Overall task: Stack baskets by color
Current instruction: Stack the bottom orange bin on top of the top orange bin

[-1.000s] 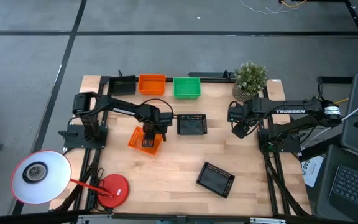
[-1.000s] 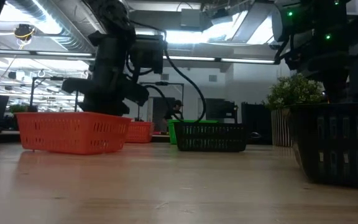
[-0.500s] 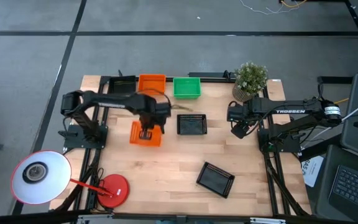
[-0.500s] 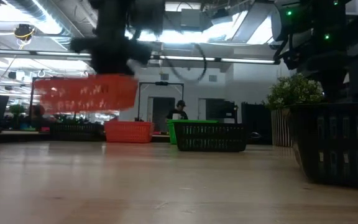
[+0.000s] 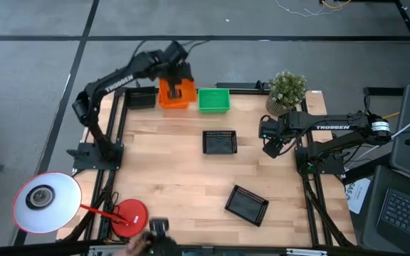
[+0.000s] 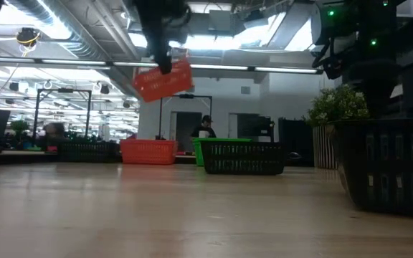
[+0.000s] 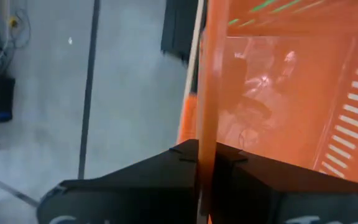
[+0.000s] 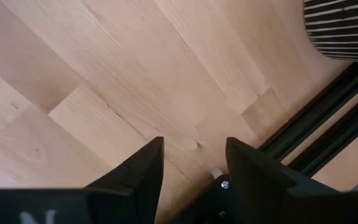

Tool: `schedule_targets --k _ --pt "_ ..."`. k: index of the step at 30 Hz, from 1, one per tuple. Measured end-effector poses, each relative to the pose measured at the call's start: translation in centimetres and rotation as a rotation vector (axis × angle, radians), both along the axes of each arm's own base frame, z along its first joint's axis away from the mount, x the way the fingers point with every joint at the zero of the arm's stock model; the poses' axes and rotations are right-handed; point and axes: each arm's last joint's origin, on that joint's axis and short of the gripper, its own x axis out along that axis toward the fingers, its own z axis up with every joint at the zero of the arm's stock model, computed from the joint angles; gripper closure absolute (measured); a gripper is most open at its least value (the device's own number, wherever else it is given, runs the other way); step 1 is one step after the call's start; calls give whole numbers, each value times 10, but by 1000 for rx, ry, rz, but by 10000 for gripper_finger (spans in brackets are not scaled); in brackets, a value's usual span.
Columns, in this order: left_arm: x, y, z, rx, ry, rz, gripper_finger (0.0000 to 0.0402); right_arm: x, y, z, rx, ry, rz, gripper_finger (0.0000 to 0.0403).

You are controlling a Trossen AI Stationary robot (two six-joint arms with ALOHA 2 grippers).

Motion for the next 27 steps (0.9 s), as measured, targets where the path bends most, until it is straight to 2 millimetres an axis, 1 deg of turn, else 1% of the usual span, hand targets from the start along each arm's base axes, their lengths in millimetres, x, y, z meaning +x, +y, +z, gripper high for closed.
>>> schedule_targets --k 1,3,5,9,12,17,20,24,27 --pt "-4 9 -4 4 34 -7 401 0 0 0 0 0 0 229" --pt "-5 24 -15 9 90 -41 401 0 0 0 0 0 2 229" --pt "-5 37 -29 -30 126 -65 401 0 0 0 0 1 3 229" --pt "0 54 -55 -114 132 -78 401 0 0 0 0 1 3 229" --pt "3 66 -75 -137 181 -73 401 0 0 0 1 1 3 229" --pt "6 78 -101 -166 255 -44 401 0 0 0 1 0 3 229" --pt "7 82 -109 -165 283 -26 401 0 0 0 1 0 2 229" --pt "7 82 -110 -154 301 -21 401 0 0 0 1 -1 2 229" --pt "7 82 -110 -153 303 -23 391 1 0 0 0 -7 2 229"
